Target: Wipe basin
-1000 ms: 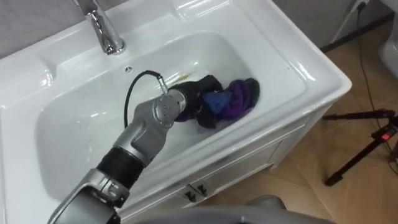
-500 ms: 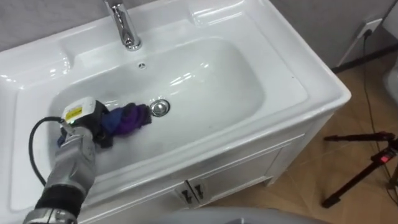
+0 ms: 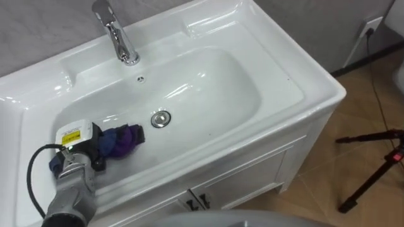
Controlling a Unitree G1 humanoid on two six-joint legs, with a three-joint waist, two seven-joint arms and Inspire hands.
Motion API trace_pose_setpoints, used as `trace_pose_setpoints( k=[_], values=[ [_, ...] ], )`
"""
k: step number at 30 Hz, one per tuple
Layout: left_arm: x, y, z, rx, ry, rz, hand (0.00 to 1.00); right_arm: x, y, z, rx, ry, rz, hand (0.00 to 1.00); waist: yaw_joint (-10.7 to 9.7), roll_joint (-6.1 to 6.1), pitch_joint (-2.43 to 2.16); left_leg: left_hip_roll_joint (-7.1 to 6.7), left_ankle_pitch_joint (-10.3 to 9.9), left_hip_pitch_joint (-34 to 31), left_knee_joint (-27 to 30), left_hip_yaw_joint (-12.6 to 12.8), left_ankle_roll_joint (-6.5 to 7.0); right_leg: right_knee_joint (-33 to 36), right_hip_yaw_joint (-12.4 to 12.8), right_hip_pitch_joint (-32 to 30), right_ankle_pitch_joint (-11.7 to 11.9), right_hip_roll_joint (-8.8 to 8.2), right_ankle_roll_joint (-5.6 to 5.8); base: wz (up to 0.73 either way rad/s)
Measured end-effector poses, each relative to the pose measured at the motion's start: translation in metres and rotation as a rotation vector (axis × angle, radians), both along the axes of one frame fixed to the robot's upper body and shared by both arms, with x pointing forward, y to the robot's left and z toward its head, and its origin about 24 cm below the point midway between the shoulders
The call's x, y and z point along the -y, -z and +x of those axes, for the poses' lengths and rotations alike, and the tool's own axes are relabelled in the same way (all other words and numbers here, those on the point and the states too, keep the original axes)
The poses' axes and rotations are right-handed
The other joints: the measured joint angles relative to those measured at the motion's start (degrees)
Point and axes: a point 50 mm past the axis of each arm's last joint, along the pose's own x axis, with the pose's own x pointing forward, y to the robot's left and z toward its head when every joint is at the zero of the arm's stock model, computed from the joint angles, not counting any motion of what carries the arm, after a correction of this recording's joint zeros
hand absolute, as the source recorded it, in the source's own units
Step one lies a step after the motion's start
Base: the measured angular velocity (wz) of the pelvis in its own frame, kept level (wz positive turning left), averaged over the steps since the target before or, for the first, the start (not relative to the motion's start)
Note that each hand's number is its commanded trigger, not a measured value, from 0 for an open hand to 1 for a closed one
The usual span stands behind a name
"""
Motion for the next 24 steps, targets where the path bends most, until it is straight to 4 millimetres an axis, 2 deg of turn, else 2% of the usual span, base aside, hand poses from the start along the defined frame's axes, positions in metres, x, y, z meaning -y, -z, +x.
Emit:
trace_pose_setpoints(
  k=[2,3,7,12,14,16,17,19,24],
  values=[
    [0.001,-0.001,0.001,0.017,-0.022,-0.025,1.0,0.002,-0.001,0.0,0.021,0.035,-0.004,0.0,1.3,0.24,0.03,0.16,0.01,-0.03,0.09,-0.35,-0.01,0.01,-0.29,0.04,-0.01,0.13,-0.03,-0.05],
    [0.0,-0.001,0.001,0.022,-0.034,-0.034,1.0,0.003,-0.001,0.001,0.028,0.036,-0.006,0.0,1.33,0.25,0.03,0.22,0.01,-0.08,0.1,-0.39,-0.01,0.04,-0.6,0.09,-0.01,0.16,-0.04,0.0],
    [-0.002,-0.002,0.001,0.028,-0.068,-0.058,1.0,0.003,-0.001,0.007,0.062,0.043,-0.012,0.0,1.36,0.59,0.23,0.87,0.01,0.03,0.08,-0.75,-0.02,0.8,-5.24,0.13,0.01,0.32,-0.08,0.02],
    [-0.003,-0.002,0.002,0.039,-0.1,-0.097,1.0,0.003,-0.001,0.007,0.087,0.068,-0.01,0.0,1.3,0.77,0.36,0.83,0.03,0.22,-0.26,-1.62,-0.05,0.82,-6.42,0.33,-0.03,0.2,-0.14,0.02],
    [-0.002,-0.003,0.005,0.038,-0.101,-0.109,1.0,0.002,-0.001,0.004,0.087,0.067,-0.01,0.0,1.07,0.26,0.78,0.69,0.02,0.87,-0.46,-1.7,-0.05,0.8,-7.6,1.03,-0.18,-0.03,-0.21,0.09],
    [-0.003,-0.004,0.008,0.055,-0.118,-0.117,1.0,0.001,0.0,0.006,0.095,0.074,-0.008,0.0,1.09,-0.19,0.99,0.58,0.01,0.97,-0.85,-1.69,-0.08,0.7,-7.78,1.05,-0.56,-0.1,-0.32,0.05],
    [-0.003,-0.006,0.01,0.064,-0.119,-0.119,1.0,0.001,0.0,0.006,0.102,0.076,-0.008,0.0,1.12,-0.49,1.31,0.55,0.03,0.97,-0.84,-1.7,-0.12,0.68,-7.74,0.96,-0.7,-0.09,-0.3,0.07],
    [-0.003,-0.006,0.013,0.071,-0.115,-0.122,1.0,0.001,0.0,0.006,0.104,0.071,-0.013,0.0,1.13,-0.87,1.59,0.55,0.04,1.06,-0.74,-1.72,-0.14,0.62,-7.77,0.94,-0.84,-0.1,-0.23,0.08],
    [-0.002,-0.007,0.016,0.086,-0.098,-0.131,1.0,-0.004,0.002,0.007,0.097,0.012,-0.003,0.0,1.16,-1.03,1.66,0.43,0.06,0.76,-0.72,-2.45,-0.17,0.62,-8.52,0.95,-1.25,-0.26,-0.18,0.1]
  ],
)
